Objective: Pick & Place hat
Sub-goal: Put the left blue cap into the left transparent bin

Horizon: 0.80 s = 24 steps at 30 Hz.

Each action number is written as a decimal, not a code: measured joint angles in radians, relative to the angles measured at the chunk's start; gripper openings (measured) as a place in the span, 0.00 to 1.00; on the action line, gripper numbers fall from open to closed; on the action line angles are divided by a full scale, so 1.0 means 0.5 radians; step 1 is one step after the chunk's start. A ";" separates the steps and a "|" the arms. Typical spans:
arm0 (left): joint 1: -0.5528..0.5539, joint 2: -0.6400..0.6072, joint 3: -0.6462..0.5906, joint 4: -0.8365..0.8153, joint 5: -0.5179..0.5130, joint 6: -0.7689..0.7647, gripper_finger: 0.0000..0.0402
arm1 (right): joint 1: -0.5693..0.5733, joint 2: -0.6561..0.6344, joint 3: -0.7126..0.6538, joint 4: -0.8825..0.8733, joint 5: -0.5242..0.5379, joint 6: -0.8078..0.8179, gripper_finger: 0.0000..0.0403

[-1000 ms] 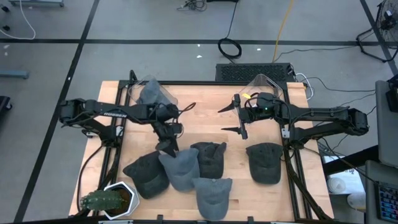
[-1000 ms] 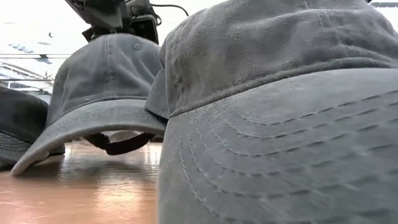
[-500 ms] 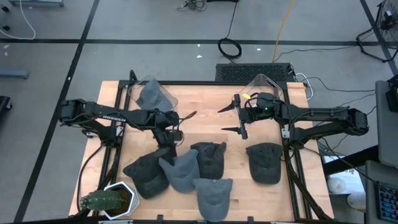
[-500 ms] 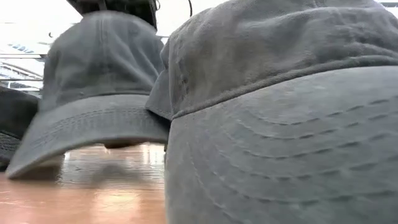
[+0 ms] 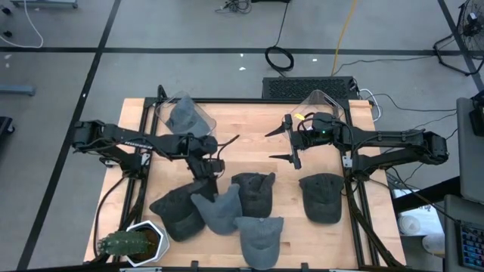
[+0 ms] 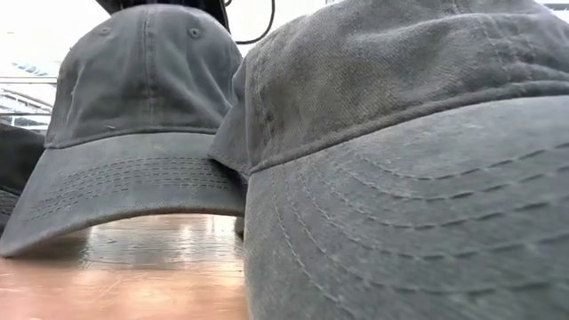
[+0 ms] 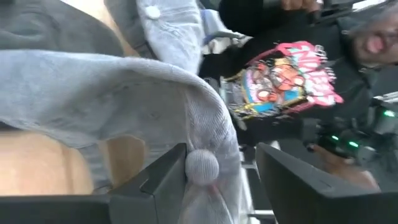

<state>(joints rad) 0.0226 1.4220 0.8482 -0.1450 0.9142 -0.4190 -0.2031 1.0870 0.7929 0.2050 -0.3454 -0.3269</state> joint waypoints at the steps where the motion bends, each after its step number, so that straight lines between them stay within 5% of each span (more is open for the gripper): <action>1: -0.008 0.000 0.000 -0.026 -0.068 -0.003 0.50 | 0.000 0.000 0.000 0.000 0.000 0.000 0.82; 6: -0.034 0.000 0.000 -0.254 -0.416 -0.069 0.50 | 0.000 0.000 0.000 0.000 0.000 0.000 0.82; 15: -0.052 0.000 -0.001 -0.094 -0.123 -0.092 0.41 | 0.000 0.000 0.000 0.006 0.001 0.000 0.82; 24: -0.043 0.000 -0.001 -0.012 0.060 -0.030 0.08 | 0.000 0.000 0.000 0.001 0.001 0.001 0.82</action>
<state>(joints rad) 0.0011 1.4220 0.8478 -0.1513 0.9442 -0.4342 -0.2033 1.0870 0.7929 0.2054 -0.3450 -0.3265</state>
